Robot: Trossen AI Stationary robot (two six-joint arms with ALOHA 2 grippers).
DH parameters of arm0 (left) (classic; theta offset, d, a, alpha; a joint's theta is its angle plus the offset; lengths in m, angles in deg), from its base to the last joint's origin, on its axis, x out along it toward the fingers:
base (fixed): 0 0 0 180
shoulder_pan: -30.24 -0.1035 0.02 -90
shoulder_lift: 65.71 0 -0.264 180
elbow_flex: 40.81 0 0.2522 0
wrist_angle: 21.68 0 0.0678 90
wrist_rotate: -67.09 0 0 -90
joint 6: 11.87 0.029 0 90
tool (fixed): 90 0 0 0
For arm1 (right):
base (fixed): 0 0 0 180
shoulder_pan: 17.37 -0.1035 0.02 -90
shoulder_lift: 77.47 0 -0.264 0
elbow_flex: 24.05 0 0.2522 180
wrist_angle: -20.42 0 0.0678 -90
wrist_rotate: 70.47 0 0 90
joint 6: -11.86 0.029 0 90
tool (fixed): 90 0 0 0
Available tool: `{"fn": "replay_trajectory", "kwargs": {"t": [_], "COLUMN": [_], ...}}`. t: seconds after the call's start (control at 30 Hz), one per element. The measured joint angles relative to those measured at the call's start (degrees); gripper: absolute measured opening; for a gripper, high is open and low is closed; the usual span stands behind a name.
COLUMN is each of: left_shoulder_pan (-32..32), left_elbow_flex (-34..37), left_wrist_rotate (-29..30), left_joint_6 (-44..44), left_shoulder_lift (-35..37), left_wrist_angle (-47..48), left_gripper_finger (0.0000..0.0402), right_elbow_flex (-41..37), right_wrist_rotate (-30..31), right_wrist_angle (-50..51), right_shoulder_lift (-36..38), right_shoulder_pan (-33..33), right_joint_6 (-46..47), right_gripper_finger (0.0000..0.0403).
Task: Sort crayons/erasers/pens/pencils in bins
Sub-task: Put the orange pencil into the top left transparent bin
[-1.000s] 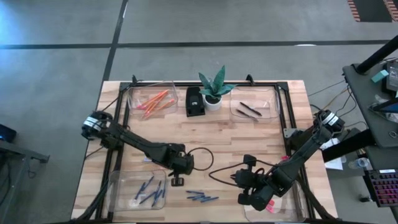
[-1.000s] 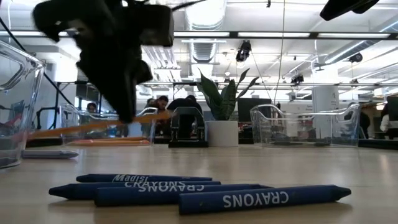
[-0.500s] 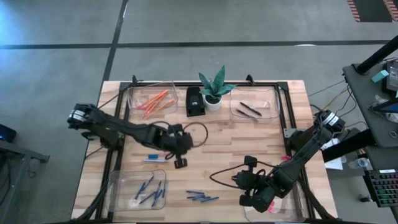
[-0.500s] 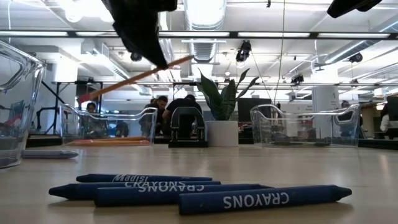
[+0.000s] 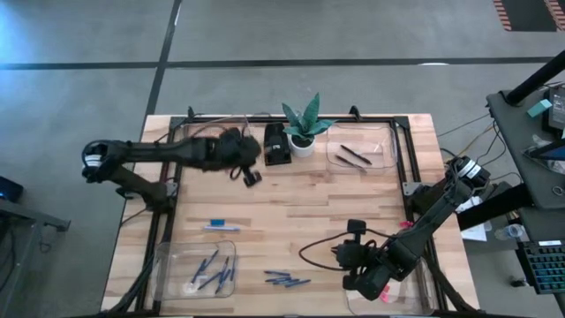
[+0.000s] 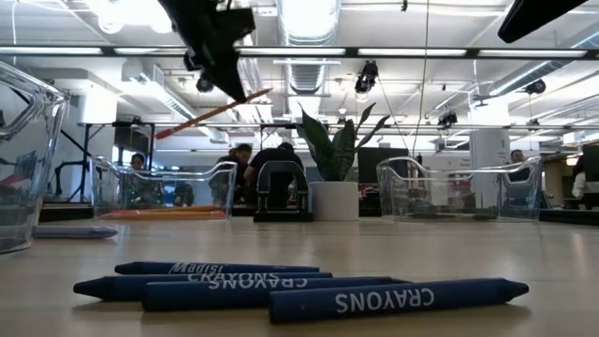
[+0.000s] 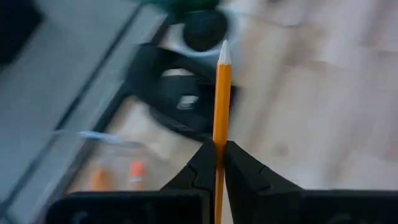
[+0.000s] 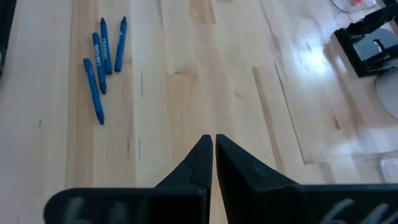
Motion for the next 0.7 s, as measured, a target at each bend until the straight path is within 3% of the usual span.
{"fn": "replay_trajectory", "kwargs": {"t": [0.33, 0.7], "left_shoulder_pan": [-17.40, -28.84], "left_elbow_flex": [1.80, 11.34], "left_wrist_rotate": [4.78, 4.68], "left_joint_6": [3.76, 3.26], "left_shoulder_lift": [-1.74, -3.37], "left_wrist_angle": [-1.17, -3.74], "left_gripper_finger": [0.0002, 0.0002], "right_elbow_flex": [0.00, -0.13], "right_wrist_rotate": [0.82, 1.83], "right_wrist_angle": [0.06, 0.67], "right_shoulder_lift": [0.00, 0.00], "right_shoulder_pan": [0.67, 1.66], "right_joint_6": [-3.29, -4.45], "right_gripper_finger": [0.0013, 0.0013]}}
